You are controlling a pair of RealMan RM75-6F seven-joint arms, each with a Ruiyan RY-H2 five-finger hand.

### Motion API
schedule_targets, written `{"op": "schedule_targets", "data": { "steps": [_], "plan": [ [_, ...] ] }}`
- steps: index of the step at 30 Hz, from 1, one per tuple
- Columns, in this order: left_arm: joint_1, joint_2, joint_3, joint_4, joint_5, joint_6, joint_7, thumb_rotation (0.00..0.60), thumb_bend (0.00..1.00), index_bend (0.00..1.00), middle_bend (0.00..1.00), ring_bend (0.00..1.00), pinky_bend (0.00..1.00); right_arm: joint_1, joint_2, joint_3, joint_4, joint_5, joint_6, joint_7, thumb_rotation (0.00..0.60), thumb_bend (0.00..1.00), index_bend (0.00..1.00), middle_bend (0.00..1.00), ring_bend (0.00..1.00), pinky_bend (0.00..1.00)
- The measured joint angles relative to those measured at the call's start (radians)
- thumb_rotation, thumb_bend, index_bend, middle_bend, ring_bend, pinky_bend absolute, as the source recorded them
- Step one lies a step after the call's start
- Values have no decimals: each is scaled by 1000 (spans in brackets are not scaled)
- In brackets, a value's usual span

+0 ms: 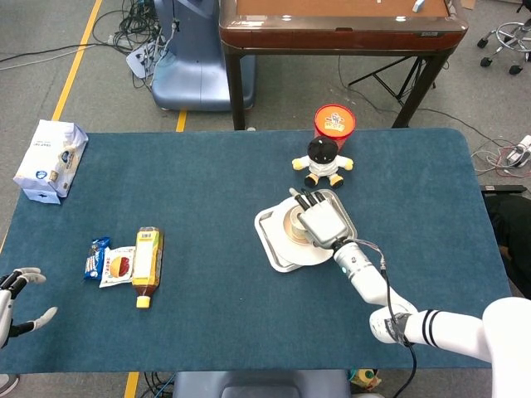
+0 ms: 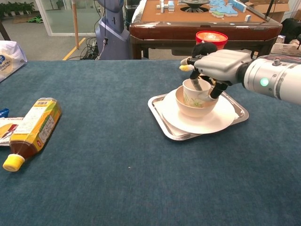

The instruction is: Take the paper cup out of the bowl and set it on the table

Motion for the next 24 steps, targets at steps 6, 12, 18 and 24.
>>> {"op": "schedule_targets", "data": {
  "steps": [6, 12, 18, 24],
  "plan": [
    [1, 1, 0, -1, -1, 0, 0, 600, 129, 399, 309, 327, 531, 4, 9, 3, -13, -3, 7, -6, 600, 474, 614, 22, 0, 151],
    [0, 2, 0, -2, -3, -2, 3, 600, 129, 399, 309, 327, 530, 8, 23, 3, -30, -3, 14, -20, 600, 474, 619, 22, 0, 151],
    [1, 1, -1, -3, -5, -3, 5, 600, 129, 400, 309, 327, 530, 14, 43, 9, -68, -10, 24, -28, 600, 475, 620, 22, 0, 151],
    [2, 1, 0, -4, -1, 0, 9, 600, 129, 399, 309, 327, 531, 19, 74, 28, -140, -18, 37, -16, 600, 475, 620, 22, 0, 151]
  ]
}}
